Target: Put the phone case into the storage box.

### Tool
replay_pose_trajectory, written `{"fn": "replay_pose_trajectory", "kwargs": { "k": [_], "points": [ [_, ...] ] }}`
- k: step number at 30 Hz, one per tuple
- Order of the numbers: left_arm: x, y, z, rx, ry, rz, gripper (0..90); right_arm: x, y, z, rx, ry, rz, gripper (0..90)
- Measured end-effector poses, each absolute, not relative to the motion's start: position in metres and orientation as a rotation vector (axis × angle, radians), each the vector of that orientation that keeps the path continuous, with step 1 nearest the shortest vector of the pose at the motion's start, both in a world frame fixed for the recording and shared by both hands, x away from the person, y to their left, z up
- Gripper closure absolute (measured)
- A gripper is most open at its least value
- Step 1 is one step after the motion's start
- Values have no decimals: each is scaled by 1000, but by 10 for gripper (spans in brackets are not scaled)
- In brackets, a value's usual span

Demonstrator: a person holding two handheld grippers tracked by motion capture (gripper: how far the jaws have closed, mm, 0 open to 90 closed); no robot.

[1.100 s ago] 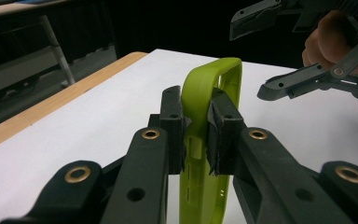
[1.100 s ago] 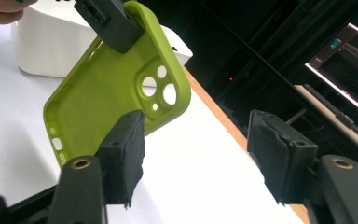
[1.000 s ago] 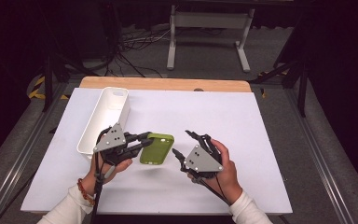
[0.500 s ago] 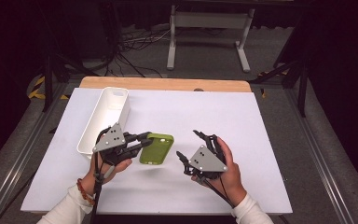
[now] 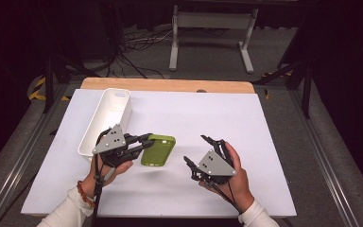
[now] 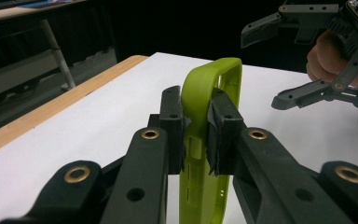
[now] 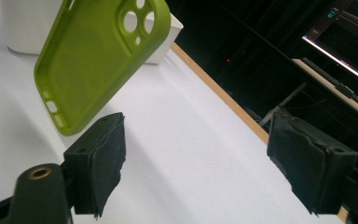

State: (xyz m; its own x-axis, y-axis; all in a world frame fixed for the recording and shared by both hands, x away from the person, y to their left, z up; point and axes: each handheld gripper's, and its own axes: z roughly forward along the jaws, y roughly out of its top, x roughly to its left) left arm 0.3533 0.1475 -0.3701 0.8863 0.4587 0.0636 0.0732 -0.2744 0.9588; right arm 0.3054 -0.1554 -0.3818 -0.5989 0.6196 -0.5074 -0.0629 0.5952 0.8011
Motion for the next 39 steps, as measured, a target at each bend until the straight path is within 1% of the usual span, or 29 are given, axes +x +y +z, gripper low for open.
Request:
{"fn": "replay_pose_trajectory", "kwargs": {
  "k": [25,39],
  "points": [
    [354,155,-367,1809,400,403,787,296,-186,-394,502,2003,1036,199],
    [353,162,-362,1790,399,421,787,287,-195,-406,515,2028,1018,191]
  ]
}}
